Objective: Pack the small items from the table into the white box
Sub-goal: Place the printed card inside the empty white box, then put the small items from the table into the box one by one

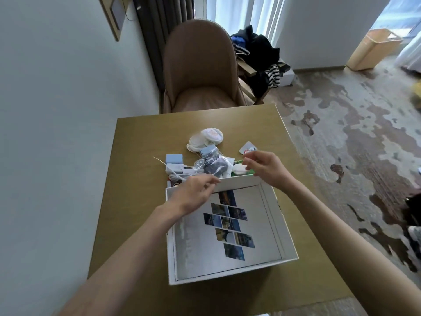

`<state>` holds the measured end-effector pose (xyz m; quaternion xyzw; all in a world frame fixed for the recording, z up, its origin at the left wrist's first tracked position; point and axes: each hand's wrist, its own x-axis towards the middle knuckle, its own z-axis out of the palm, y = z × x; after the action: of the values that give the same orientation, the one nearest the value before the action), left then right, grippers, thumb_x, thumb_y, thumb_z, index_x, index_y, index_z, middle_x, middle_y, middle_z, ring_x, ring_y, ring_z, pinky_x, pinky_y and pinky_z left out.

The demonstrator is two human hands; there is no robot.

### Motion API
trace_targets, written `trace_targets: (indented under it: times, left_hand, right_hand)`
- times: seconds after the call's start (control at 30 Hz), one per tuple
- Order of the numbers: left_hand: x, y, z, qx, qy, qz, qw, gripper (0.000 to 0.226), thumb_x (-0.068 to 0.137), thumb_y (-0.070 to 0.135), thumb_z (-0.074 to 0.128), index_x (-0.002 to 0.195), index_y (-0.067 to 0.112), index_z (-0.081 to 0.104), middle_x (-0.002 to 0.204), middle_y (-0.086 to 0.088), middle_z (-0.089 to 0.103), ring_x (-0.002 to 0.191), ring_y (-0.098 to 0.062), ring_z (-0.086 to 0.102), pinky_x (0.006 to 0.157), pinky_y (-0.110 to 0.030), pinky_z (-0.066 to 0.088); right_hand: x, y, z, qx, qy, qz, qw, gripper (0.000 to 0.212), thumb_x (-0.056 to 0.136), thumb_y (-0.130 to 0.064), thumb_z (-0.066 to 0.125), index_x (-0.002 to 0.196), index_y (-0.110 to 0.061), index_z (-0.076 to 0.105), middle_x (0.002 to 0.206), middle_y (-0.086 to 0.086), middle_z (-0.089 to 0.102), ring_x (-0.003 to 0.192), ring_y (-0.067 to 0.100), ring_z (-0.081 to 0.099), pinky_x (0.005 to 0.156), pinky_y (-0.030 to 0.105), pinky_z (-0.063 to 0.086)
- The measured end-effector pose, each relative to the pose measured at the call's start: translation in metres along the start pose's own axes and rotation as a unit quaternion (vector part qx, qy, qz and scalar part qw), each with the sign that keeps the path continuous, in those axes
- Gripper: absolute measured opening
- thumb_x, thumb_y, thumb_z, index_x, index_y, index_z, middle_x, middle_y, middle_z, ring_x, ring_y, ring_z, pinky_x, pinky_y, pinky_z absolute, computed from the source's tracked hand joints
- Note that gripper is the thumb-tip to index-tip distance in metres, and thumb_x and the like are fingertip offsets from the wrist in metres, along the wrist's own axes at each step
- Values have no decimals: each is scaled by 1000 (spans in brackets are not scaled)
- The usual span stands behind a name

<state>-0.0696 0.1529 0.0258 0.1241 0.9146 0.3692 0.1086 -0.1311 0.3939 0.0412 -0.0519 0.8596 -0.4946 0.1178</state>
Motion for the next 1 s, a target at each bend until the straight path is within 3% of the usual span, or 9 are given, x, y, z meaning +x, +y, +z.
trace_targets:
  times: [0.17, 0.27, 0.4, 0.5, 0.6, 0.73, 0.9, 1.0]
  left_hand:
    - [24, -1, -10, 14, 102, -83, 991, 20, 94, 22, 51, 105, 25, 67, 106, 6, 69, 93, -8, 61, 80, -30, 52]
    - [44, 2, -8, 51, 73, -132, 987, 23, 95, 22, 48, 110, 23, 66, 114, 1, 66, 100, -15, 60, 84, -33, 50]
    - [73, 18, 3, 68, 41, -124, 989, 26, 94, 22, 46, 111, 23, 66, 117, 1, 65, 104, -15, 58, 85, -30, 48]
    - [97, 30, 14, 98, 17, -116, 988, 26, 94, 22, 45, 110, 22, 66, 117, 0, 64, 107, -18, 58, 87, -34, 48]
    - [113, 39, 29, 108, -6, -125, 986, 26, 93, 23, 45, 111, 23, 64, 119, 0, 63, 107, -19, 58, 87, -36, 48]
    - [131, 48, 45, 131, -32, -125, 983, 26, 93, 26, 45, 112, 24, 63, 118, 0, 63, 106, -19, 58, 82, -34, 46]
    - [166, 63, 69, 162, -92, -120, 975, 28, 91, 24, 48, 116, 21, 60, 121, -1, 61, 110, -21, 56, 90, -36, 46]
    - [191, 70, 96, 233, -153, -104, 955, 34, 89, 29, 56, 122, 21, 55, 125, -2, 57, 116, -23, 52, 86, -35, 46]
  right_hand:
    - [51, 37, -22, -80, 3, 43, 996, 21, 92, -20, 62, 109, -13, 72, 106, 3, 73, 95, 17, 67, 87, 33, 52]
    - [72, 57, -26, -170, -4, 74, 983, 24, 88, -20, 60, 110, -18, 70, 112, 4, 70, 91, 18, 61, 76, 28, 45]
    - [93, 89, -34, -309, -39, 142, 940, 37, 90, -29, 56, 125, -18, 58, 128, 13, 56, 115, 33, 53, 92, 40, 46]
    - [105, 107, -31, -334, -57, 179, 924, 46, 92, -38, 55, 131, -15, 47, 131, 16, 49, 121, 35, 47, 96, 46, 41]
    - [111, 119, -24, -355, -61, 172, 917, 60, 86, -42, 67, 132, -12, 42, 132, 16, 45, 125, 34, 43, 97, 49, 41]
    - [111, 133, -27, -292, -28, 218, 931, 66, 79, -40, 76, 126, -9, 42, 128, 17, 45, 122, 35, 45, 96, 47, 42]
    - [98, 152, -54, -141, -1, 235, 962, 24, 93, -24, 55, 109, -8, 46, 117, 18, 59, 106, 36, 57, 84, 38, 47]
    - [77, 159, -76, -45, 41, 232, 971, 22, 95, -21, 53, 109, -6, 49, 113, 16, 61, 102, 34, 59, 88, 46, 51]
